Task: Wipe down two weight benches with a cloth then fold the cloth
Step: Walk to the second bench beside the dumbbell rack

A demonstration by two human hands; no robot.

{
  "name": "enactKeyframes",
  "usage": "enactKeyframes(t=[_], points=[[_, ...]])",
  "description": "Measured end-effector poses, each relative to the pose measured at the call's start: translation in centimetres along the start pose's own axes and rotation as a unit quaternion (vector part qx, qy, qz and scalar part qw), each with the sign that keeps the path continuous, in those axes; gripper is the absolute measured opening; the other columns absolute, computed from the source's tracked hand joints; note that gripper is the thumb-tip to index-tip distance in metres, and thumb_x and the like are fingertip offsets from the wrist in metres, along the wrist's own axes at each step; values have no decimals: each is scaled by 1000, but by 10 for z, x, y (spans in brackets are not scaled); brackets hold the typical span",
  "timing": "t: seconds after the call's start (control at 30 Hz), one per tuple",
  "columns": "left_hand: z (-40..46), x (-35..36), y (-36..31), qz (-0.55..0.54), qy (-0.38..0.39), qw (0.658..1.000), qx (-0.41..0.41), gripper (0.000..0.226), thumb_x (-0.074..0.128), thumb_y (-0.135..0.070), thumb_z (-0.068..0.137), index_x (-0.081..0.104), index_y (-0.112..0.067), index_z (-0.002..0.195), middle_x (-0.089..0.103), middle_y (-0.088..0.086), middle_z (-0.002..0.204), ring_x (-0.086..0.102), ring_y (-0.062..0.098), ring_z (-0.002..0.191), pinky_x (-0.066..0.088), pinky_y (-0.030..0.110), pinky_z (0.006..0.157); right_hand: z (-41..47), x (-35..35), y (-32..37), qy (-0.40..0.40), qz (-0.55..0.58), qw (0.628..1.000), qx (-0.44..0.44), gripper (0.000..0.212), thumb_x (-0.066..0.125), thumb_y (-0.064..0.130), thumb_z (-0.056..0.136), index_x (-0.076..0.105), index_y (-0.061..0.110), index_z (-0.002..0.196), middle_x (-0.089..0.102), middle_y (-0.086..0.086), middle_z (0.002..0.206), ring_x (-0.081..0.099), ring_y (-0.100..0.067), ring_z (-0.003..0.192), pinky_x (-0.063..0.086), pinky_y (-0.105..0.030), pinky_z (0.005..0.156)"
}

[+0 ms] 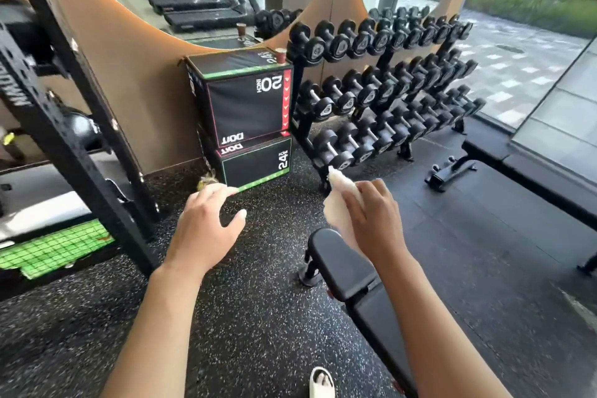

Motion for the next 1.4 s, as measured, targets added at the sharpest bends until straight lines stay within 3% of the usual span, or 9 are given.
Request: enactKeyframes(t=[0.43,0.77,0.93,1.13,1.4], points=[[176,56,5,59,-16,998,-23,42,71,-33,95,65,-21,135,59,-5,139,52,20,130,42,39,113,191,72,-58,29,37,998,-28,24,55,39,106,64,17,108,52,5,105,54,-21,96,47,-47,90],[300,100,-19,76,-8,997,-32,45,66,-36,98,61,-25,141,54,-9,146,45,15,137,36,35,118,314,105,-110,25,66,997,-34,26,53,39,107,62,15,104,50,5,99,52,-23,87,47,-45,81],[360,115,-14,72,-4,997,-11,44,66,-34,98,63,-23,140,56,-6,144,47,17,135,38,37,117,357,121,-133,17,71,997,1,27,54,39,107,63,13,109,57,0,110,58,-31,106,49,-48,89],[443,142,2,47,19,998,36,43,66,-36,97,62,-24,139,56,-8,143,47,17,134,40,40,118,400,144,-145,-28,59,997,31,26,53,43,106,60,19,101,49,10,98,53,-18,85,50,-42,77],[574,148,53,18,69,992,105,44,64,-41,98,60,-29,141,53,-11,147,43,15,139,42,45,117,471,194,-126,-88,44,989,107,25,54,41,106,64,18,106,49,12,101,56,-20,89,50,-43,82]])
Point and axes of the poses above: each hand's wrist, its own z-axis towards the middle knuckle, its own x-axis out of the palm, y = z × x, the point moved 2 cm from there along z, towards the middle knuckle
